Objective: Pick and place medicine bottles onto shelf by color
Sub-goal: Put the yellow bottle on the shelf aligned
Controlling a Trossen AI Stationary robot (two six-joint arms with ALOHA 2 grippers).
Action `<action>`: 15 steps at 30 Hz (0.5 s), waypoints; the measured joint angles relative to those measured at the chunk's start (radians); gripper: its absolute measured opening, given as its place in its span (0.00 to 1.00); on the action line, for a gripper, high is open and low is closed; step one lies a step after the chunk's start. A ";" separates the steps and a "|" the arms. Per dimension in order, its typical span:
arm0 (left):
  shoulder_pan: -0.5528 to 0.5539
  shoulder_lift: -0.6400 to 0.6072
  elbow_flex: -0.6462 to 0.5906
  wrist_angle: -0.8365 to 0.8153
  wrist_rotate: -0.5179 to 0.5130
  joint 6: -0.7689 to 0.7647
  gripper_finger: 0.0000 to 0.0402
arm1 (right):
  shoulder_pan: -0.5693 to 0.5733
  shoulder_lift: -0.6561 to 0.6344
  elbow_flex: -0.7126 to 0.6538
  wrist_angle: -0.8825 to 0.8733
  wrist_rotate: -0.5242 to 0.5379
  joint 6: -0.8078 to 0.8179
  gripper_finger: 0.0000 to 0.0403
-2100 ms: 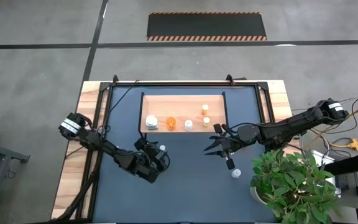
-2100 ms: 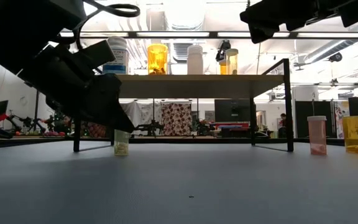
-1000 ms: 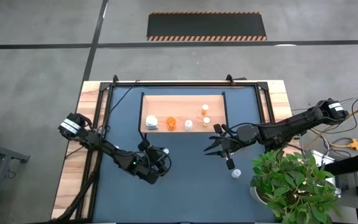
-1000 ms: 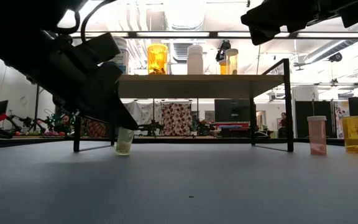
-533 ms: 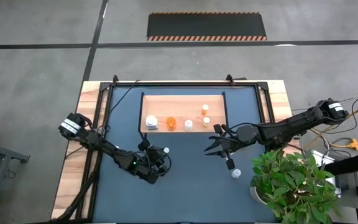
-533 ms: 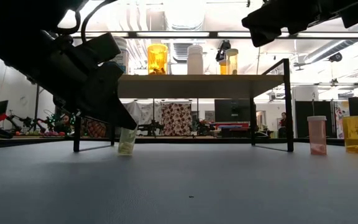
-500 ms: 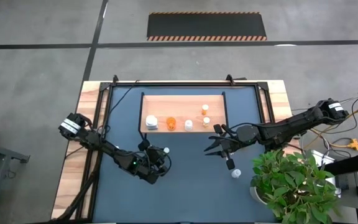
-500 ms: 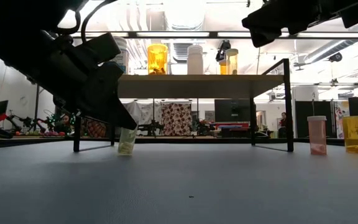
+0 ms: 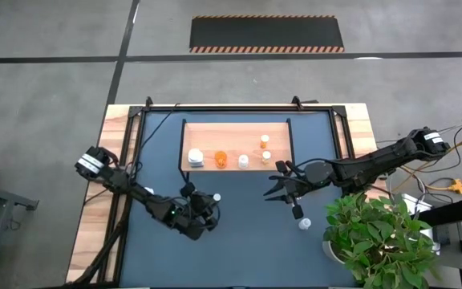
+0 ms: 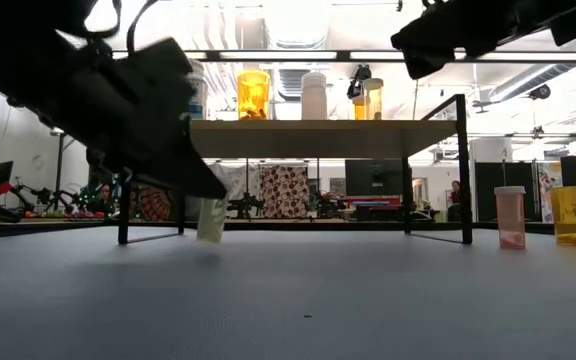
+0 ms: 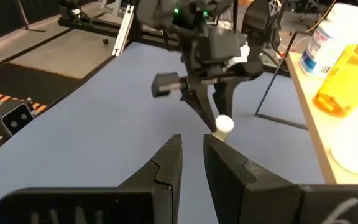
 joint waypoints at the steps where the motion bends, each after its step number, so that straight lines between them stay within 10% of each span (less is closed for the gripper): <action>1: -0.006 0.000 0.000 0.024 0.000 0.020 0.22 | 0.000 0.000 0.000 -0.005 0.000 0.002 0.14; 15: -0.014 0.000 -0.001 0.233 -0.003 0.272 0.22 | 0.024 0.000 -0.066 0.084 0.000 0.034 0.14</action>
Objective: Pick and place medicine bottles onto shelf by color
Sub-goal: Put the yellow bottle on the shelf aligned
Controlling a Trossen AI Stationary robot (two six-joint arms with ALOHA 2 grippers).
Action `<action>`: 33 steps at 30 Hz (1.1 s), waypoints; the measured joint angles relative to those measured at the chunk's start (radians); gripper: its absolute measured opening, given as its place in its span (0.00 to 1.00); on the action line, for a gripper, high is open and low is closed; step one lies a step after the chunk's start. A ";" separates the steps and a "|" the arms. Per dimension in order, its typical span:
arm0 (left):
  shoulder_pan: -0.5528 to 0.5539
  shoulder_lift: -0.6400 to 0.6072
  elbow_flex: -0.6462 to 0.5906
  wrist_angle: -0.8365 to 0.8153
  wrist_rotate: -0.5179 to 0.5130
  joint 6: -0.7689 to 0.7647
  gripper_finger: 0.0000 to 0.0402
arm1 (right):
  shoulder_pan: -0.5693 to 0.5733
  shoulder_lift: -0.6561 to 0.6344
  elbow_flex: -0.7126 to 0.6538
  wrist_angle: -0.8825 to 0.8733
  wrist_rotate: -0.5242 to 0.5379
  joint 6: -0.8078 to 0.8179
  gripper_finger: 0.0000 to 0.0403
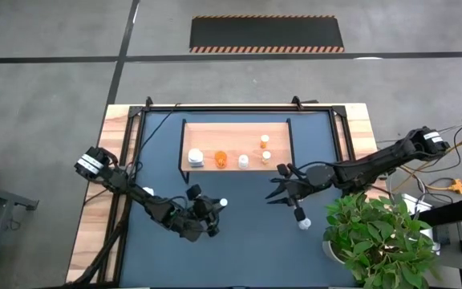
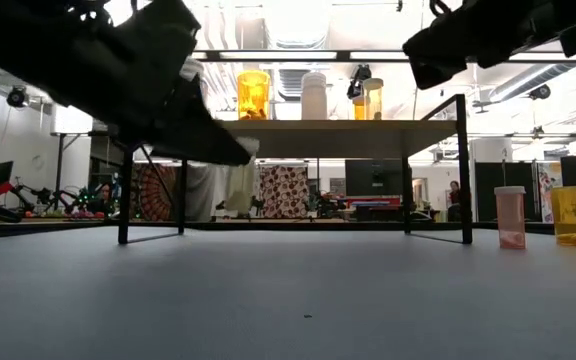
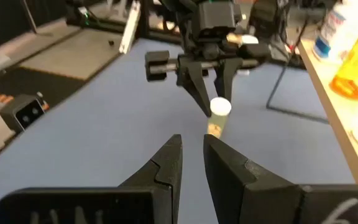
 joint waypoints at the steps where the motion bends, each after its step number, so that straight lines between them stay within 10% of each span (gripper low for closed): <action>1: 0.000 -0.001 0.000 0.025 0.000 0.023 0.22 | 0.004 0.000 -0.008 0.026 0.000 0.000 0.14; 33: 0.064 -0.019 0.300 0.243 0.003 0.607 0.22 | 0.072 0.000 -0.019 0.227 0.166 0.022 0.46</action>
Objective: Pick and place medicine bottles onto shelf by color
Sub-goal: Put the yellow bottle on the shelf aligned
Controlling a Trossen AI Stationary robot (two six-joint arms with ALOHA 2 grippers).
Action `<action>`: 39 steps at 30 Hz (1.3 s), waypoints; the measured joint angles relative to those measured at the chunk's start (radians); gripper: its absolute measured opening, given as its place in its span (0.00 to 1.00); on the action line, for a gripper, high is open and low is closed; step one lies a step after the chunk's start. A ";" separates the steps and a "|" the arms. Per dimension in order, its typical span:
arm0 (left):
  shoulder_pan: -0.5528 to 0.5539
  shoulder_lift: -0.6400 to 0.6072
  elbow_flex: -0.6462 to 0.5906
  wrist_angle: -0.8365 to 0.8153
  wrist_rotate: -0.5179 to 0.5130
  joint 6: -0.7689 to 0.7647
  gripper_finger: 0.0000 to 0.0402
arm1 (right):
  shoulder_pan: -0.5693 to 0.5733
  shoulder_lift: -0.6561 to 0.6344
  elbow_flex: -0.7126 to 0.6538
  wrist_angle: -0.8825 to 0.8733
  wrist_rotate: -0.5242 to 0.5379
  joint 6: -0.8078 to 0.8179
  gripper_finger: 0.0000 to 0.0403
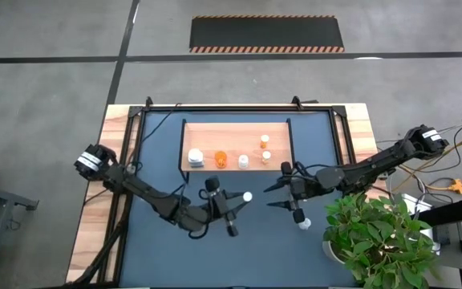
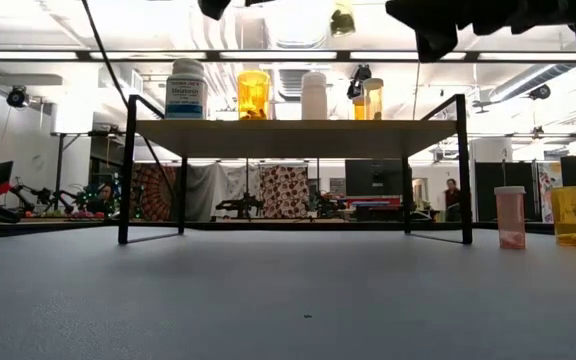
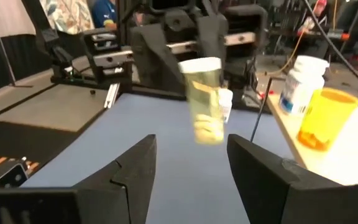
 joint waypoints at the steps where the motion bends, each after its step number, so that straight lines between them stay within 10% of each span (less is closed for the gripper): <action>1: 0.006 0.000 0.002 0.002 0.000 0.000 0.22 | 0.000 0.000 0.000 0.010 0.000 -0.007 0.47; 39: 0.069 0.000 0.023 0.243 0.111 0.088 0.22 | -0.003 0.138 0.158 0.058 0.116 -0.219 0.43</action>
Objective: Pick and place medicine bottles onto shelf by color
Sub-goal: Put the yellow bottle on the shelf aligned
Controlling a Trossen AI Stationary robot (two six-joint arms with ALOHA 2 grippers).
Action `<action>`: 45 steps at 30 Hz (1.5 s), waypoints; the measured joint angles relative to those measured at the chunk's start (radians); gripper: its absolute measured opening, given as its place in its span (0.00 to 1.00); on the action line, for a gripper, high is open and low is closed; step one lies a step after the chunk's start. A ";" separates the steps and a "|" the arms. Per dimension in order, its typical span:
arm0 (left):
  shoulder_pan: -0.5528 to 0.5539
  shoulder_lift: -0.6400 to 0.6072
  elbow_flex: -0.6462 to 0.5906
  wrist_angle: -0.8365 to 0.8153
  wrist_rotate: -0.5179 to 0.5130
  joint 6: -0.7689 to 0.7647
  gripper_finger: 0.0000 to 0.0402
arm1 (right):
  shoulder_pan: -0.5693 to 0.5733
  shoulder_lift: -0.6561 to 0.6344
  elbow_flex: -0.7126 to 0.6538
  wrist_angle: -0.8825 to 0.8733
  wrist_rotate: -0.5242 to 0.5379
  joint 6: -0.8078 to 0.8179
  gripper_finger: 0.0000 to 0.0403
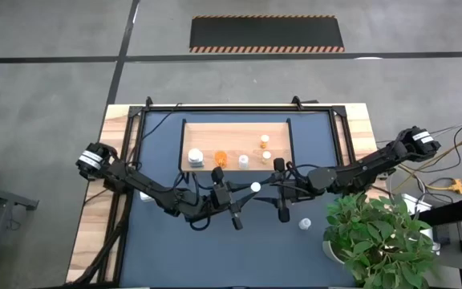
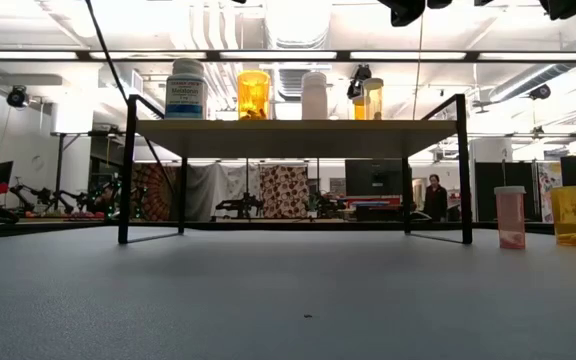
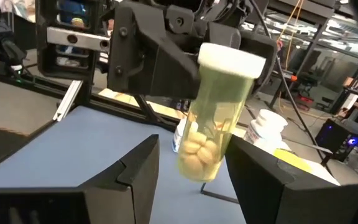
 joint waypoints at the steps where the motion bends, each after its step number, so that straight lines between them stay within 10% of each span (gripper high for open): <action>1: 0.000 0.000 0.000 -0.006 0.000 0.000 0.22 | 0.000 -0.001 0.000 0.003 0.000 0.001 0.43; 29: -0.001 0.000 -0.002 -0.025 0.000 0.001 0.23 | 0.000 0.006 0.009 -0.004 0.012 0.043 0.22; 45: -0.001 0.000 -0.007 -0.094 -0.007 0.075 0.48 | 0.000 -0.018 0.008 -0.117 0.003 0.100 0.23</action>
